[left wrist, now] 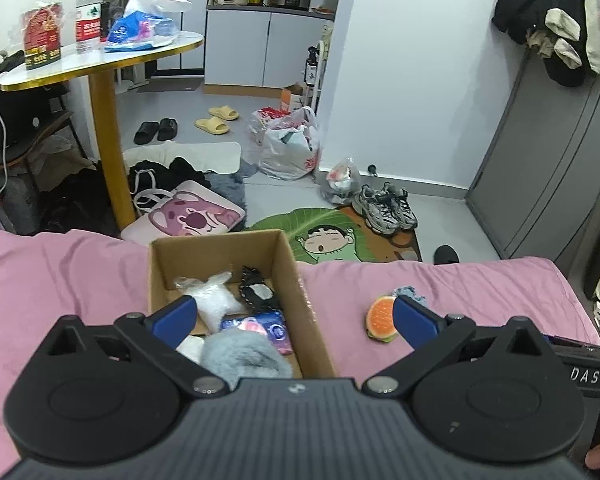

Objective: Organize soft objects
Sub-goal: 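Open both tools to release the grey plush into the box, then move the left tool to the orange burger plush while the right tool approaches the denim plush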

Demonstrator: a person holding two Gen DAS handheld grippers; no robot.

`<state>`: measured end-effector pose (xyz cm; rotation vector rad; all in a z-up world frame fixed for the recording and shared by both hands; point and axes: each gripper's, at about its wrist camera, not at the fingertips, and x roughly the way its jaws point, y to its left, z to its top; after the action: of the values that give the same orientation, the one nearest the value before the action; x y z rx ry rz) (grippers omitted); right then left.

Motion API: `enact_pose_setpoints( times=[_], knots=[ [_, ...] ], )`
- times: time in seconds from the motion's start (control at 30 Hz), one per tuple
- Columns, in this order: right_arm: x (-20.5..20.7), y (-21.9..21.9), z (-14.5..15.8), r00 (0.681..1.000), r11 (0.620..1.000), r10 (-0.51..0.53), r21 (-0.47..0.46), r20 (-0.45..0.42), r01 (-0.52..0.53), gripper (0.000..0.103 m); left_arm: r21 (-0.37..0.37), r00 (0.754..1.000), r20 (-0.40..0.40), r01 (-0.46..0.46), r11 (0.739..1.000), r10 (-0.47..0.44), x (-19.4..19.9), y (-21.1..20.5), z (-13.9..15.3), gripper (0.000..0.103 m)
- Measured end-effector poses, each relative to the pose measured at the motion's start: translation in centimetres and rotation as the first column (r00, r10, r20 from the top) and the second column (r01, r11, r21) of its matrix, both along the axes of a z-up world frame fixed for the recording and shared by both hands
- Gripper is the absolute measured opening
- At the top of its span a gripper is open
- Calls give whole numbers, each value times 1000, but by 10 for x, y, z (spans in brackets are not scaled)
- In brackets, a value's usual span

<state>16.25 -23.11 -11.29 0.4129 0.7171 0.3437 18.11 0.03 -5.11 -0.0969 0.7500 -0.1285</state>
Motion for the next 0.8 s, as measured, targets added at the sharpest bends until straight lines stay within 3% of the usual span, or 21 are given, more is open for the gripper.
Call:
enact_pose_setpoints(
  times=[0.2,0.33,0.8],
  knots=[
    [-4,-17,-7,999,999,-46,2,10,46,103,-14,999,8,37,999,-37,1,-19,-3,103],
    [-6,-28,-14,997,997,-76,-2,-7,76,103,31,998,30,62,998,-62,0,-38,-9,103],
    [-7,-59,-25,989,989,-149,10,-14,149,103,57,998,-12,61,997,-60,21,-90,-41,103]
  ],
)
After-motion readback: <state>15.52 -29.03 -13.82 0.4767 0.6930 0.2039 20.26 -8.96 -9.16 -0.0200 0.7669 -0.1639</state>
